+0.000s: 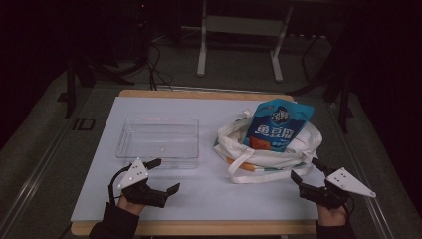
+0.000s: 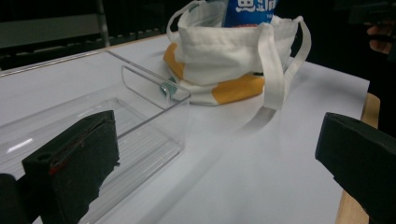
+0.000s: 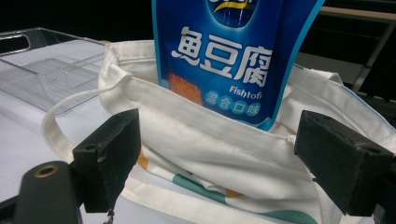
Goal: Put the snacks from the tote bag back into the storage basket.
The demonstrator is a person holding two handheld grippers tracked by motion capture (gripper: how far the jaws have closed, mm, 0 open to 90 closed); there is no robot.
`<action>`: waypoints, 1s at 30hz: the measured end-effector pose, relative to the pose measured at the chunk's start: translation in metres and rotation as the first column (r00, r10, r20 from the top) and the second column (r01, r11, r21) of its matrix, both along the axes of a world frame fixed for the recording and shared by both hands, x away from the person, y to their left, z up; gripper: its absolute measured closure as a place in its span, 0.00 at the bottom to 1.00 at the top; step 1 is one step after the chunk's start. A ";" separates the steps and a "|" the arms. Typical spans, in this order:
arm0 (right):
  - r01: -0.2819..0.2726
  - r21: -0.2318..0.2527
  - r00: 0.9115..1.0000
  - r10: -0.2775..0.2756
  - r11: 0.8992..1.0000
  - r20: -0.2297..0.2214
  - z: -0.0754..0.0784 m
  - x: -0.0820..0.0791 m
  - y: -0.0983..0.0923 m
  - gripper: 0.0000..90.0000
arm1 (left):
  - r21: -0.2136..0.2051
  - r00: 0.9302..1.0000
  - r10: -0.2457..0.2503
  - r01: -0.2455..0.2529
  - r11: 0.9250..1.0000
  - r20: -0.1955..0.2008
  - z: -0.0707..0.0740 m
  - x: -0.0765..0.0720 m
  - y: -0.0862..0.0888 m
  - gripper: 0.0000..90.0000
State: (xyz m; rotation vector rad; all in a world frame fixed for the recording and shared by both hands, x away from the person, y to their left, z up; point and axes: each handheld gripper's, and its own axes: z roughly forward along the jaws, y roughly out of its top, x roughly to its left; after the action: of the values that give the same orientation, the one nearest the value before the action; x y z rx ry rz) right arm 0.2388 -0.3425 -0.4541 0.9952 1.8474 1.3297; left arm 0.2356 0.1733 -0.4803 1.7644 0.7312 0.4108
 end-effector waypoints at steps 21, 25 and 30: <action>-0.118 -0.008 0.986 0.116 0.993 -0.120 0.005 0.000 0.011 0.14 | -0.072 0.991 -0.115 0.110 0.991 -0.070 0.013 -0.003 -0.014 0.00; -0.131 -0.005 0.985 0.130 0.991 -0.113 0.011 0.002 0.013 0.14 | -0.102 0.985 -0.157 0.149 0.984 -0.077 0.016 0.001 -0.016 0.00; -0.135 -0.025 0.984 0.131 0.991 -0.117 0.021 0.010 0.019 0.14 | -0.050 0.983 -0.177 0.174 0.983 -0.052 0.023 0.006 -0.025 0.00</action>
State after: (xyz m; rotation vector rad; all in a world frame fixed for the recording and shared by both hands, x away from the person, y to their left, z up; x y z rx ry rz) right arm 0.2488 -0.3239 -0.4332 0.9643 2.0473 1.3392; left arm 0.2415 0.1483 -0.4575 1.7870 0.6135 0.2242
